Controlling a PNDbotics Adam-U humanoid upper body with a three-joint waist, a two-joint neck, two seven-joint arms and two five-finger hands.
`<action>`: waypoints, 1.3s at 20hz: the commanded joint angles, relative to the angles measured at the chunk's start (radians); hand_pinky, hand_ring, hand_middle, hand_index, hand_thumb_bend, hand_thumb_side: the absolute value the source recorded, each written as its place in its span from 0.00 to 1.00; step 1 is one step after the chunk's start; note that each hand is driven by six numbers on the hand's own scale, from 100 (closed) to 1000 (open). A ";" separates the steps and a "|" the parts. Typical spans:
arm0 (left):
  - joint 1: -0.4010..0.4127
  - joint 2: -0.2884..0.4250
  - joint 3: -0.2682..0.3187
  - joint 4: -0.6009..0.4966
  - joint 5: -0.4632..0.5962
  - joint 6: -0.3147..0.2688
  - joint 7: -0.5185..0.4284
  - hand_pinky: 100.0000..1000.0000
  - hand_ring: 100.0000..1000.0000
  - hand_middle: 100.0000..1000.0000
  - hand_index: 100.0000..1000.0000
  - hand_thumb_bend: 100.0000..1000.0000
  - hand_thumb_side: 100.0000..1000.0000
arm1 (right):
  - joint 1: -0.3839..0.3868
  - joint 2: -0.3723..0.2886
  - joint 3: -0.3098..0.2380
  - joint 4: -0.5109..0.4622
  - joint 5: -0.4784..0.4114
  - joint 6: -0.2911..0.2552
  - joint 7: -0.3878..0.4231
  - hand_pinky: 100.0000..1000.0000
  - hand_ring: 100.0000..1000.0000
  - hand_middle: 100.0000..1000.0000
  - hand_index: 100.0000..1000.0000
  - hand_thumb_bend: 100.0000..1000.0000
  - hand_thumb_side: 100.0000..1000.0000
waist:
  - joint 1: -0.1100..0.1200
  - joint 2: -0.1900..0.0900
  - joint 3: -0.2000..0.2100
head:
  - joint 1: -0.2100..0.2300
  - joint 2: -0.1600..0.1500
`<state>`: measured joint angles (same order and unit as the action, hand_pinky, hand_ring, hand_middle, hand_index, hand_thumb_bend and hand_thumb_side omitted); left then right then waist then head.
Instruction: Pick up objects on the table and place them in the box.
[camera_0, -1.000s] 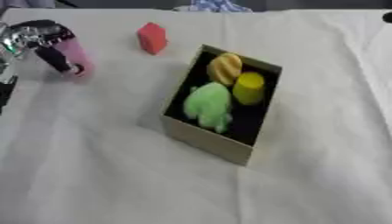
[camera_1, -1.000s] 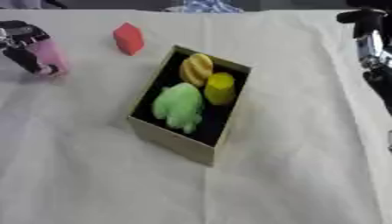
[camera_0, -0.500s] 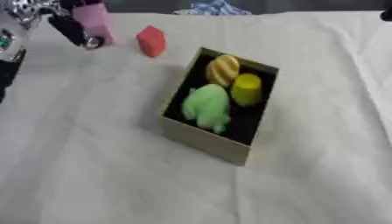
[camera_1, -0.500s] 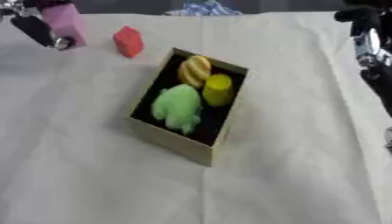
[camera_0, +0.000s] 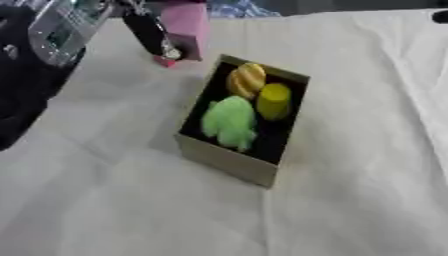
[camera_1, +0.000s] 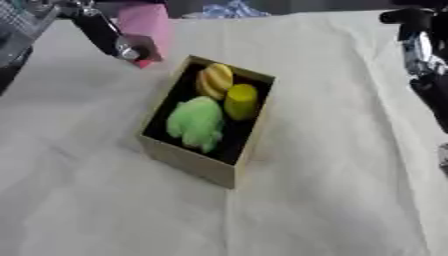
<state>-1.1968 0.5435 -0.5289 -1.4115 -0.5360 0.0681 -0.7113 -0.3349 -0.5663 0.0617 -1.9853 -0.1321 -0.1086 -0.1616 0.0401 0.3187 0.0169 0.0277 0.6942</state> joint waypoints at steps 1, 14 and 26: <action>-0.020 -0.003 -0.029 -0.066 0.029 0.048 -0.012 0.69 0.62 0.55 0.71 0.21 0.00 | -0.015 -0.016 -0.005 -0.015 -0.008 -0.001 0.005 1.00 0.73 0.74 0.82 0.00 0.47 | -0.003 -0.024 -0.002 | -0.005 -0.001; 0.021 -0.092 -0.076 -0.010 0.063 0.128 -0.021 0.71 0.67 0.61 0.77 0.33 0.04 | -0.017 -0.008 -0.005 -0.015 -0.012 -0.002 0.006 1.00 0.73 0.74 0.82 0.00 0.47 | -0.007 -0.017 -0.011 | 0.000 -0.004; 0.035 -0.093 -0.063 0.014 0.001 0.044 -0.098 0.81 0.80 0.78 0.88 0.70 0.15 | -0.014 -0.004 -0.006 -0.015 -0.016 -0.002 0.006 1.00 0.73 0.74 0.82 0.00 0.47 | -0.007 -0.028 -0.010 | -0.001 0.001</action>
<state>-1.1454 0.4315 -0.6115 -1.3820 -0.5276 0.1218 -0.8068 -0.3420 -0.5587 0.0621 -1.9853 -0.1384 -0.1092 -0.1552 0.0362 0.3148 0.0062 0.0249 0.6944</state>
